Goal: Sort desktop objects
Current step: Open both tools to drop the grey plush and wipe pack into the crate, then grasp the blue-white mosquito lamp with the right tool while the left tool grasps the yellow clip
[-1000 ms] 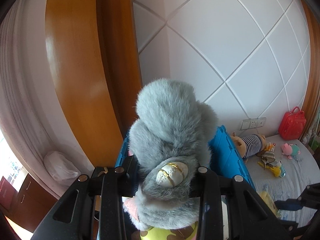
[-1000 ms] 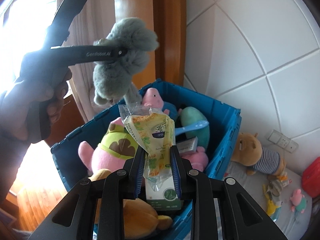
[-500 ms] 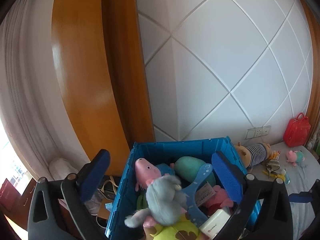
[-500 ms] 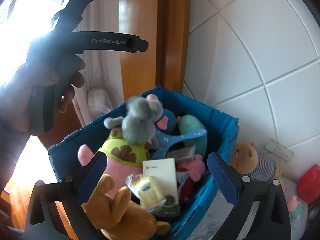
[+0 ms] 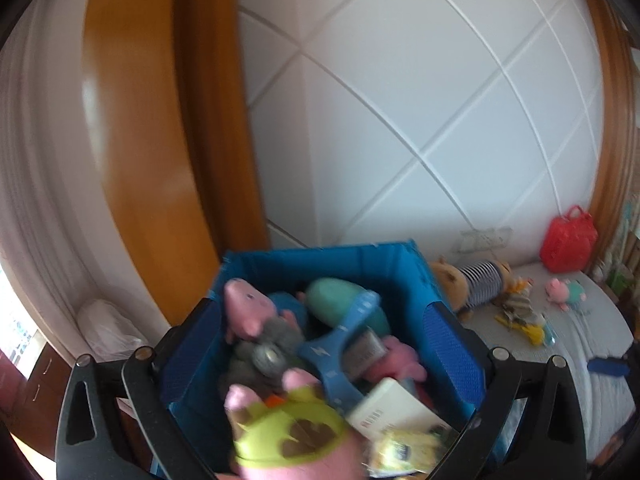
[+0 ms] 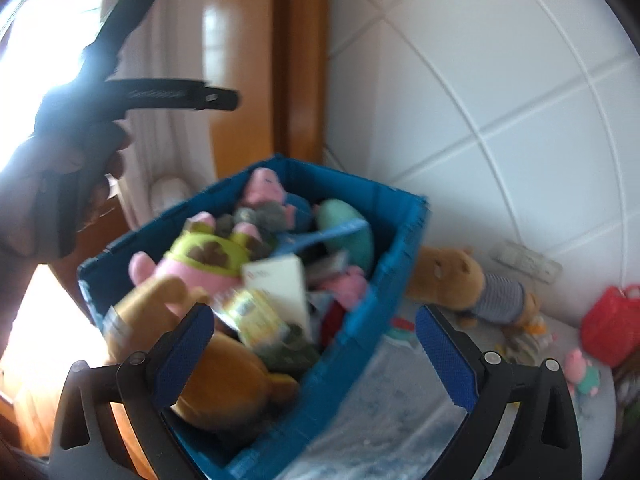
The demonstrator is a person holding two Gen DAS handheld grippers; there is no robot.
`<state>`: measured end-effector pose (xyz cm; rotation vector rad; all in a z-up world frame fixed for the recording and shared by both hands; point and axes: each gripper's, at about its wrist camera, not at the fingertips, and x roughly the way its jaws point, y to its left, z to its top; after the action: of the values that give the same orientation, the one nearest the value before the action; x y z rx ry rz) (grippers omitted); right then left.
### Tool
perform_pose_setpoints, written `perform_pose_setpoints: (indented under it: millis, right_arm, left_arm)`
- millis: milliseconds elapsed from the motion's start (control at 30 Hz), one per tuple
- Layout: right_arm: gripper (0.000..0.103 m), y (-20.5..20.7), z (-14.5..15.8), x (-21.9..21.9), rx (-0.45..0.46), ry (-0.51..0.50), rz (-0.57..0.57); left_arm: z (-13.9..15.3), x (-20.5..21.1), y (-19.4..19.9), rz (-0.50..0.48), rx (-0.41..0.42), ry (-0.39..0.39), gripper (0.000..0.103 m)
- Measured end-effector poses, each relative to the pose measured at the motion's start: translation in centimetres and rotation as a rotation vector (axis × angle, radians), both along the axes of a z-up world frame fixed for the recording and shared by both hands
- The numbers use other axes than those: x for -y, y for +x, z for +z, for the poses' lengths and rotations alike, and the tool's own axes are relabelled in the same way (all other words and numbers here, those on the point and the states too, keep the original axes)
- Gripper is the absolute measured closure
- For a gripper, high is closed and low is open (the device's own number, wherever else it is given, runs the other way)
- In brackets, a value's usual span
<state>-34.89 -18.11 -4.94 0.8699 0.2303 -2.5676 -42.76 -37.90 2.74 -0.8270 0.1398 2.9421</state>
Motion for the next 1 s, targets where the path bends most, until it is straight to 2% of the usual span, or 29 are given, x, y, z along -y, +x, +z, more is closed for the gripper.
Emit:
perform_pose_setpoints:
  millis: [267, 400, 533, 633, 833, 933, 1000]
  right_arm:
    - [0.001, 1.5, -3.6, -12.5, 0.055, -0.038, -0.173]
    - [0.001, 2.5, -5.1, -19.8, 0.082, -0.065, -0.235]
    - [0.001, 3.5, -6.6, -27.5, 0.100, -0.070, -0.272]
    - [0.001, 3.7, -7.7, -33.9, 0.106, -0.057, -0.297]
    - [0.001, 0.8, -10.8, -43.5, 0.152, -0.002, -0.291]
    - [0.001, -2.4, -13.7, -46.5, 0.171, 0.037, -0.280]
    - [0.001, -5.1, -16.3, -48.1, 0.190, 0.047, -0.276]
  left_arm:
    - [-2.5, -9.6, 1.7, -0.103, 0.049, -0.017, 0.000]
    - [-4.1, -16.2, 1.6, -0.138, 0.077, -0.028, 0.000]
    - [-7.2, -23.7, 0.8, -0.144, 0.134, -0.023, 0.000]
    - [-10.6, -29.0, 0.0, -0.137, 0.183, -0.028, 0.000]
    - [-17.4, -37.7, -1.0, -0.103, 0.268, 0.013, 0.000]
    - [-20.2, -40.5, -0.9, -0.097, 0.309, 0.041, 0.000]
    - [-21.9, -41.7, -0.6, -0.100, 0.337, 0.034, 0.000]
